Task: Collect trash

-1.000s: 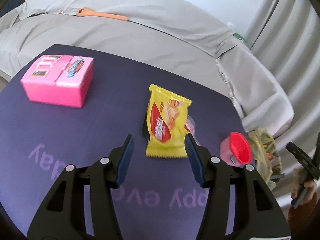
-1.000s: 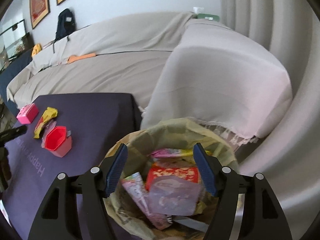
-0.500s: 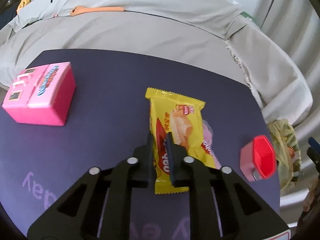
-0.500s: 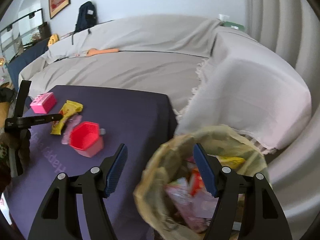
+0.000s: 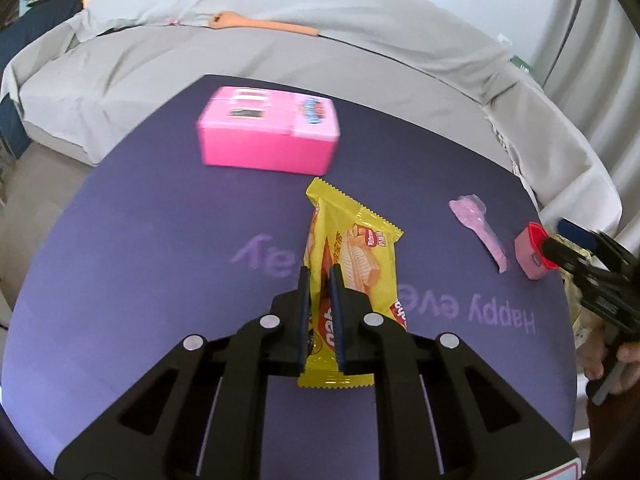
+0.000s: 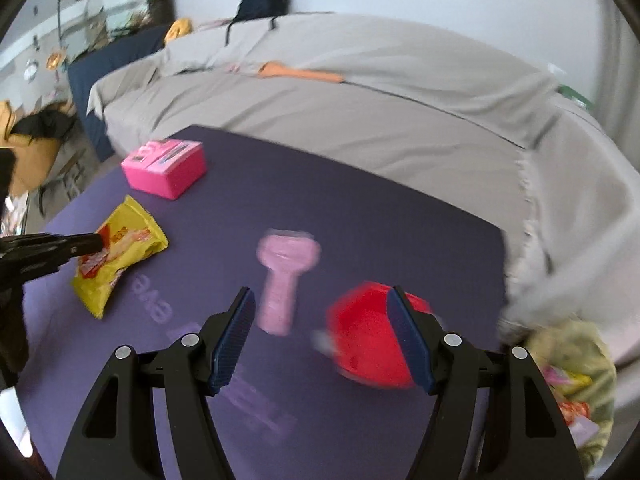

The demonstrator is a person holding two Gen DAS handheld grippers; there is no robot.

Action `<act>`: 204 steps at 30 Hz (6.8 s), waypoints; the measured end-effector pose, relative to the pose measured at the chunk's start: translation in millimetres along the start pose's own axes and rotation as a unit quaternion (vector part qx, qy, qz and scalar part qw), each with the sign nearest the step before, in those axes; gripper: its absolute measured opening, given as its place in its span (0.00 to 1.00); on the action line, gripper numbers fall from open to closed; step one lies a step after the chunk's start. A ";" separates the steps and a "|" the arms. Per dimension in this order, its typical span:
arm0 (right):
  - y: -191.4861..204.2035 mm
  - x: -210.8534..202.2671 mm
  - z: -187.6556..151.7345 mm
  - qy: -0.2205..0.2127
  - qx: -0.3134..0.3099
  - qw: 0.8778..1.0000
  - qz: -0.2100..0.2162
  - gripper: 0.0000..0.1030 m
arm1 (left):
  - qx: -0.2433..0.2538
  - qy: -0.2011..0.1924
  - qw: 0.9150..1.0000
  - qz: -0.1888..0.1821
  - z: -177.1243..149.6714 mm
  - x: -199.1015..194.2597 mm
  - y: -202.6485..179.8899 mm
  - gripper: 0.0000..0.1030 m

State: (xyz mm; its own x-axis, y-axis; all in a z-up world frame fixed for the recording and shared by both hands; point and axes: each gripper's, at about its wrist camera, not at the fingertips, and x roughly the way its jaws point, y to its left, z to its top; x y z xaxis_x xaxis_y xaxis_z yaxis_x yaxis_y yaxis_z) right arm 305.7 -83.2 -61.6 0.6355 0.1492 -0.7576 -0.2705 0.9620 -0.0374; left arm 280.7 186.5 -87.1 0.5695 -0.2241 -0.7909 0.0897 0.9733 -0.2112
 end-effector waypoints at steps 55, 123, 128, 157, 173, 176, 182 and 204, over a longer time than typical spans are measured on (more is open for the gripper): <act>-127.8 -180.8 -10.8 -0.140 0.108 0.983 -0.043 0.45 | 0.080 -0.110 0.982 -0.133 66.9 -95.2 -197.3 0.08; -226.4 -161.0 -184.2 -0.098 0.220 0.966 -0.092 0.58 | 0.116 -0.104 0.988 -0.014 -128.7 -116.1 -232.6 0.64; -182.7 -214.9 -193.7 -0.133 0.214 0.965 -0.074 0.58 | 0.127 -0.141 0.982 0.003 -142.6 -142.6 -234.8 0.64; -48.9 -289.1 -269.5 -0.175 0.117 0.978 0.005 0.58 | 0.140 -0.202 0.964 0.099 -176.2 -204.0 -249.1 0.64; -39.5 -286.4 -268.4 -0.171 0.094 0.981 0.011 0.58 | 0.141 -0.187 0.967 0.099 -176.4 -199.0 -249.2 0.64; -39.5 -286.3 -268.4 -0.171 0.093 0.981 0.010 0.58 | 0.141 -0.187 0.967 0.099 -176.4 -198.9 -249.5 0.64; -40.1 -286.2 -268.7 -0.171 0.094 0.981 0.011 0.58 | 0.141 -0.186 0.967 0.099 -176.0 -199.4 -250.8 0.64; -38.1 -288.1 -271.5 -0.173 0.099 0.980 0.008 0.58 | 0.142 -0.186 0.967 0.098 -176.0 -197.8 -253.4 0.64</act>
State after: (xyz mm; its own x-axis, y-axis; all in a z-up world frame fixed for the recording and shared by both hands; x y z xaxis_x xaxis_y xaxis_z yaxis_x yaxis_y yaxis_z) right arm -63.4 -224.9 -18.9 0.8488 0.1994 -0.4897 -0.1574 0.9795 0.1261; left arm 1.5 -24.5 21.7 0.8478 -0.0531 -0.5276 0.1422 0.9813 0.1298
